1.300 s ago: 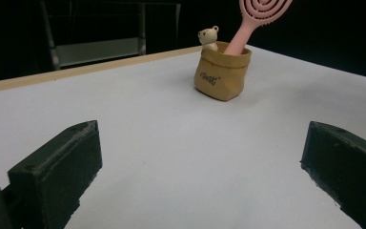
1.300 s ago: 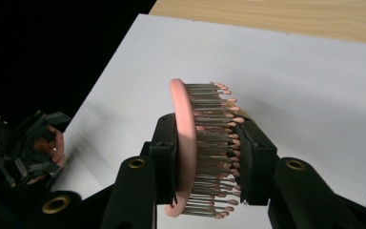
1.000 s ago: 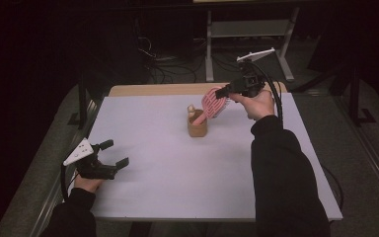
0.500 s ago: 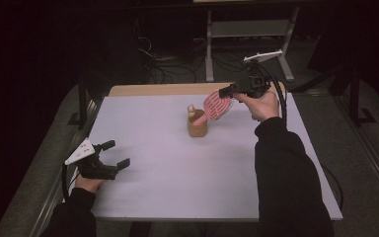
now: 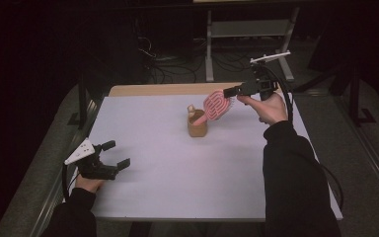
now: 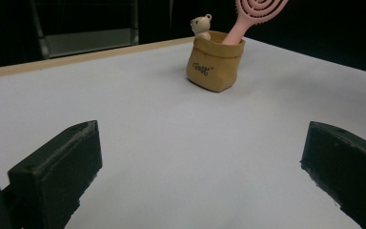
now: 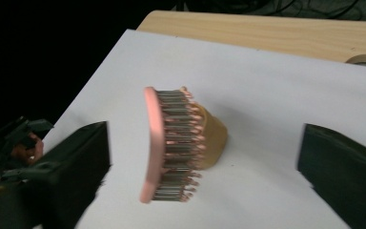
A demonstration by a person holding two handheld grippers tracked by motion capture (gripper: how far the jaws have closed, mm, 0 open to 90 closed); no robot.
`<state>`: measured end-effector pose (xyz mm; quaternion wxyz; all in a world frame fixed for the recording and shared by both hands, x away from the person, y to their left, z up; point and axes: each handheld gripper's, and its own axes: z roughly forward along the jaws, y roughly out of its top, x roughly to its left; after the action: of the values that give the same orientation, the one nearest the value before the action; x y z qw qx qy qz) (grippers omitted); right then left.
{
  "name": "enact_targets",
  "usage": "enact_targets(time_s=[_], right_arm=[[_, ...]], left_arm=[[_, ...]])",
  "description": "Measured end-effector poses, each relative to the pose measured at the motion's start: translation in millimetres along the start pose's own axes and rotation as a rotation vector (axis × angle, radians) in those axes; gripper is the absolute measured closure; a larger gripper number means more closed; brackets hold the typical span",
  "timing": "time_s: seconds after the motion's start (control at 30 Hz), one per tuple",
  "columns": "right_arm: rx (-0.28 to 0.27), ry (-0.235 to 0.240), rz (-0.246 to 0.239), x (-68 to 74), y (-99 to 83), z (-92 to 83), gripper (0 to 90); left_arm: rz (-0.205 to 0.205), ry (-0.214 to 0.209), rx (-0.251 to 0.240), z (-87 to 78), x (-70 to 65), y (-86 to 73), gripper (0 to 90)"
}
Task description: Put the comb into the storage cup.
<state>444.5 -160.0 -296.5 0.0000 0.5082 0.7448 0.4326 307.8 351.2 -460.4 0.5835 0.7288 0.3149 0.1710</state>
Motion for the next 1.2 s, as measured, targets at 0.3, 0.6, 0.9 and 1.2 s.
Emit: enact_targets(time_s=[0.3,0.6,0.9,1.2], right_arm=[[-0.044,-0.007,-0.040,-11.1,-12.8,-12.1,0.0],[-0.060,-0.009,-0.080,-17.3,-23.0,-17.0,0.0],[-0.053,-0.017,-0.094,-23.3,-35.0,-24.0,0.0],[-0.053,-0.003,-0.120,-27.1,-49.7,-27.0,0.0]], left_arm=[[-0.004,-0.005,0.005,0.6,-0.3,0.1,0.0],[-0.015,-0.013,0.002,0.2,-0.6,0.4,0.0],[-0.022,-0.004,0.003,-1.0,0.4,0.4,0.0],[-0.026,0.002,0.014,-1.5,1.7,-0.3,0.0]])
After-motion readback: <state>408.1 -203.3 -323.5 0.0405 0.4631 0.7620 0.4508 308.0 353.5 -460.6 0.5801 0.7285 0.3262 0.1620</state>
